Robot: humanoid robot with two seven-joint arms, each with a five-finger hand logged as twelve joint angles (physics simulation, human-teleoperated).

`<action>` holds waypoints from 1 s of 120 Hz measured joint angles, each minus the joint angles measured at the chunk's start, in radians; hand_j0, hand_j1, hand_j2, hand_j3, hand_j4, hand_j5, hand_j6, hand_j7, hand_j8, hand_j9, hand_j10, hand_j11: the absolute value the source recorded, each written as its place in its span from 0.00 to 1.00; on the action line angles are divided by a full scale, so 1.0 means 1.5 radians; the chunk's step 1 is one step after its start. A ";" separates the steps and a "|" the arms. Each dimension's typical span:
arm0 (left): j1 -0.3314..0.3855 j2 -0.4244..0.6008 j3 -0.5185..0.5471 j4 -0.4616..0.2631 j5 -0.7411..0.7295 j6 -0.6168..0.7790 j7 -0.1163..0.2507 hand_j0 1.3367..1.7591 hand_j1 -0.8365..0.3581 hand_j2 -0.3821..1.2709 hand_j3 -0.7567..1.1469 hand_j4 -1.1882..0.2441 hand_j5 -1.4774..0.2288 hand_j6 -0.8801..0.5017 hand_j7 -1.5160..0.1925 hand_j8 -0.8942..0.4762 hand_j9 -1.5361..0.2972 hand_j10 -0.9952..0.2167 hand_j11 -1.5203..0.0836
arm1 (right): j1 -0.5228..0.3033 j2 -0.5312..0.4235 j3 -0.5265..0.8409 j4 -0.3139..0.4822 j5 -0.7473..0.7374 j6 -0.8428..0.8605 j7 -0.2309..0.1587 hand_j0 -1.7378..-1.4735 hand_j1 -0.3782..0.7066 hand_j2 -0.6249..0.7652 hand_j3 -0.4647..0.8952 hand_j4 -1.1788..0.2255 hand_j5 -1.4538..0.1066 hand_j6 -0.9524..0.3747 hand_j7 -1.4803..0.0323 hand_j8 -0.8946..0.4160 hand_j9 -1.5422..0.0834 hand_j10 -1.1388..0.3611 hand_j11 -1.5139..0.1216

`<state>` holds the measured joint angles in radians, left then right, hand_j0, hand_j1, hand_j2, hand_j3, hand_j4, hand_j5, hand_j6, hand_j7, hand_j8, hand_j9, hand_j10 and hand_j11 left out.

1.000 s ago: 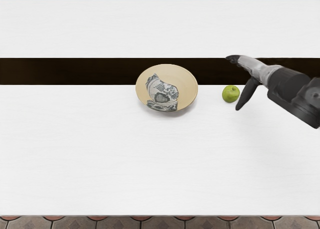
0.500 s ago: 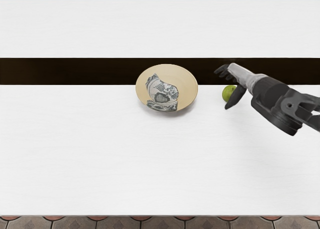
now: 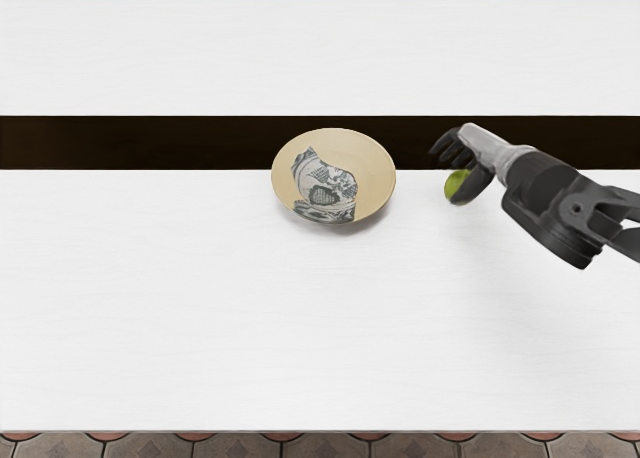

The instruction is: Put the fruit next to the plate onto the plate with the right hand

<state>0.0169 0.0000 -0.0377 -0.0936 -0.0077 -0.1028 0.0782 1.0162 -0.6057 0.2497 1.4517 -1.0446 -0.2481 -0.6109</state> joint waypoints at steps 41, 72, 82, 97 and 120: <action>0.000 0.000 0.000 0.000 0.000 0.000 0.000 0.76 0.76 0.26 0.40 0.67 0.69 0.47 0.71 0.48 0.67 0.63 0.76 | -0.011 0.011 -0.014 -0.068 0.000 -0.002 0.000 0.30 0.34 0.41 0.34 0.63 0.69 0.50 0.73 0.46 0.72 0.57 0.70; 0.000 0.000 0.000 0.000 0.000 0.000 0.000 0.76 0.76 0.26 0.40 0.67 0.69 0.47 0.71 0.48 0.67 0.63 0.76 | -0.015 0.064 -0.024 -0.134 -0.002 -0.003 0.000 0.30 0.32 0.41 0.34 0.65 0.71 0.51 0.75 0.48 0.74 0.58 0.71; 0.000 0.000 0.000 0.000 0.000 0.000 0.000 0.76 0.76 0.26 0.40 0.67 0.69 0.47 0.71 0.48 0.67 0.63 0.76 | -0.015 0.077 -0.024 -0.150 -0.002 -0.003 0.000 0.30 0.33 0.41 0.34 0.64 0.70 0.51 0.74 0.47 0.73 0.58 0.71; 0.000 0.000 0.000 0.000 0.000 0.000 0.000 0.76 0.76 0.26 0.40 0.67 0.69 0.47 0.71 0.48 0.67 0.63 0.76 | -0.014 0.084 -0.024 -0.160 -0.001 -0.003 0.000 0.30 0.35 0.41 0.34 0.63 0.68 0.49 0.72 0.45 0.71 0.56 0.69; 0.000 0.000 0.000 0.000 0.000 0.000 0.000 0.76 0.76 0.26 0.40 0.67 0.69 0.47 0.71 0.48 0.67 0.63 0.76 | -0.011 0.086 -0.023 -0.162 0.005 -0.003 0.000 0.30 0.46 0.40 0.34 0.56 0.61 0.42 0.64 0.38 0.64 0.50 0.62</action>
<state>0.0169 0.0000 -0.0376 -0.0936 -0.0077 -0.1028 0.0782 1.0003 -0.4766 0.2151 1.2088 -1.0367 -0.2519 -0.6109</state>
